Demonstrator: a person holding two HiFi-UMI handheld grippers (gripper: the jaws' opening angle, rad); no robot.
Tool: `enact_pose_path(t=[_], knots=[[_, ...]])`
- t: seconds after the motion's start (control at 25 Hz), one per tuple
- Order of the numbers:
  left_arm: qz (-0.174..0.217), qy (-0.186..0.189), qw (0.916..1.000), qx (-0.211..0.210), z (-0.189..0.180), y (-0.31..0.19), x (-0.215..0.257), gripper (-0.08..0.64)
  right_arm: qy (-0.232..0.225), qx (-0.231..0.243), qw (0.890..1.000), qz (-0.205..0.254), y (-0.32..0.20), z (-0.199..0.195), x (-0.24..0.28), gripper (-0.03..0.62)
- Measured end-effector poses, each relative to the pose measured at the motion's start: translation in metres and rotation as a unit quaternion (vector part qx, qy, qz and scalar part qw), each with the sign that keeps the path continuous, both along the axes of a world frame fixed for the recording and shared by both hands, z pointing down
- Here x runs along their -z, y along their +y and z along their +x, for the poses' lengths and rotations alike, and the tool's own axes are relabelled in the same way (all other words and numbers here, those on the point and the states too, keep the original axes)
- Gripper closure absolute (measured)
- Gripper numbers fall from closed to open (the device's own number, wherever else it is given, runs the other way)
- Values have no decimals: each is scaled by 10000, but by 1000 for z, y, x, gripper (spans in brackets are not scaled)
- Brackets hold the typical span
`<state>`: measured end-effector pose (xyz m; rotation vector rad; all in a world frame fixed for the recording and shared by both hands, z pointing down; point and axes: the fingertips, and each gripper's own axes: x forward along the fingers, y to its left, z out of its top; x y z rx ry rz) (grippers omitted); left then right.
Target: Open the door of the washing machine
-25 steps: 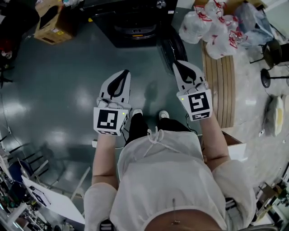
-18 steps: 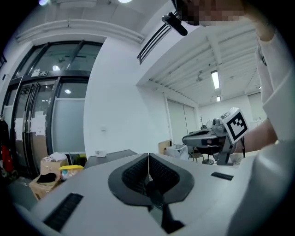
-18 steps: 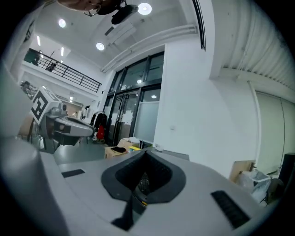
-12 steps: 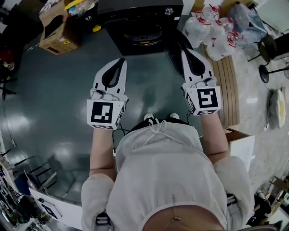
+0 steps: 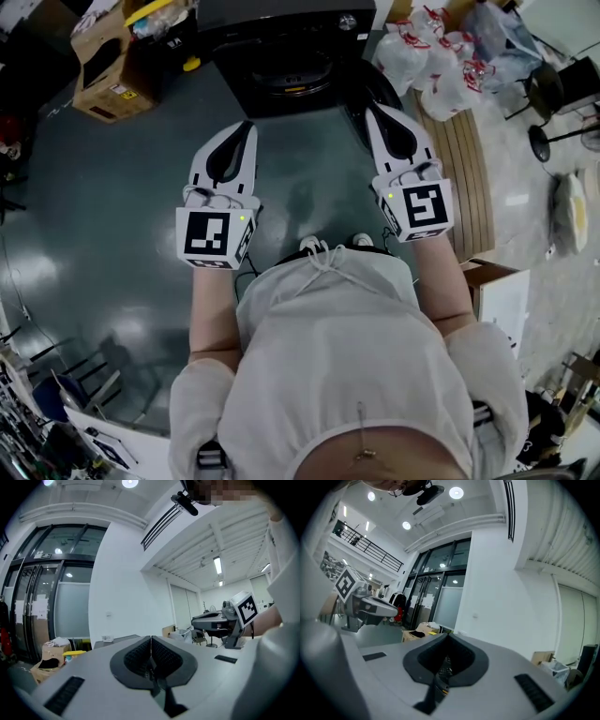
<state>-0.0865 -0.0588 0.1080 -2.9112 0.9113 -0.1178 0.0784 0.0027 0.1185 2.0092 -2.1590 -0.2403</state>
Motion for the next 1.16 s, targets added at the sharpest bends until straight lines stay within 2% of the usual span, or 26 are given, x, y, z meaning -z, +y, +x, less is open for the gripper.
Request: enact_pose_path(t=[0.08, 0.32, 0.48, 0.76, 1.16], knots=[[-10, -11, 10000, 6, -4, -1, -1, 538, 71, 65, 10000, -6, 0, -7, -1, 589], [-45, -13, 10000, 31, -9, -7, -3, 538, -105, 15, 9999, -24, -5, -8, -4, 591], [-50, -94, 9999, 65, -8, -13, -4, 538, 51, -56, 10000, -26, -10, -9, -4, 591], [-66, -89, 9999, 21, 0, -15, -4, 537, 46, -69, 10000, -55, -12, -6, -10, 591], [-17, -64, 10000, 53, -4, -12, -3, 538, -192, -207, 9996, 41, -11, -2, -7, 591]])
